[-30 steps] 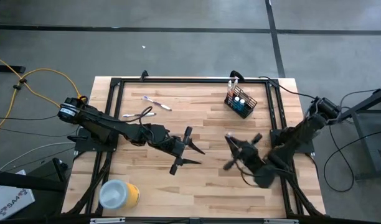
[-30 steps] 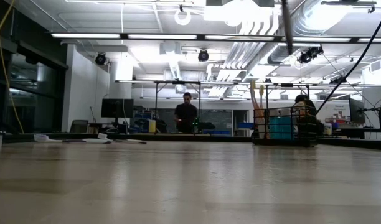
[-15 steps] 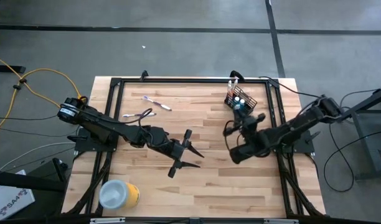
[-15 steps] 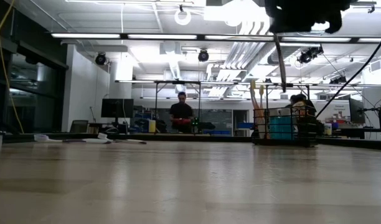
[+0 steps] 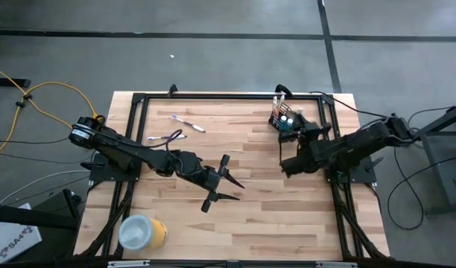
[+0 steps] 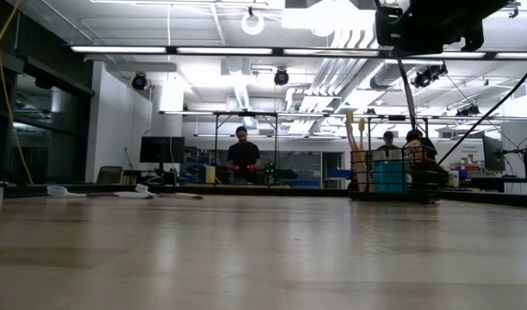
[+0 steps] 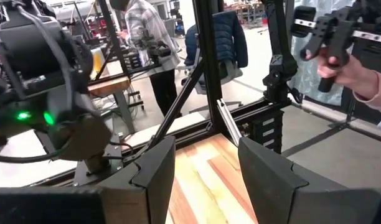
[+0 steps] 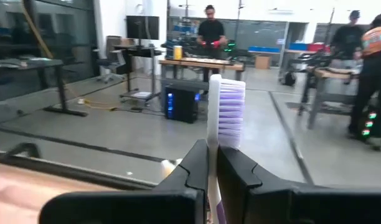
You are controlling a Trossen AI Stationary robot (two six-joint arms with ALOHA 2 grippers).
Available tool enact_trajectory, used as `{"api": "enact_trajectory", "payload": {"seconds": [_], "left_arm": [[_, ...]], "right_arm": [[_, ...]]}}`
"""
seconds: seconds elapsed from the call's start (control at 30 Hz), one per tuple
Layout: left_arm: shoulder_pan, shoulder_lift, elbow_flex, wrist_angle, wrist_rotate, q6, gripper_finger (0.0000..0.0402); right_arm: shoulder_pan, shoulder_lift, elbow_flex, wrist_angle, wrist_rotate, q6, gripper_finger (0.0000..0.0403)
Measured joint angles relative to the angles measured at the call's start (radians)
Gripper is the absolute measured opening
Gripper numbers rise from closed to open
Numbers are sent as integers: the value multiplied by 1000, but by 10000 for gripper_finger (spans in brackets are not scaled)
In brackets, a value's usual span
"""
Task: Pick & Place toothbrushing station
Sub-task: Put the bottom right purple toothbrush into the right of the black mesh organizer
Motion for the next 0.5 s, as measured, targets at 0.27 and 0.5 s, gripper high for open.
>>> {"api": "enact_trajectory", "payload": {"seconds": [0.27,0.5], "left_arm": [[0,0,0,-1,0,0,171],[0,0,0,-4,0,0,171]], "right_arm": [[-137,-10,0,-26,1,0,11],[-223,-10,-71,-6,0,101,11]]}}
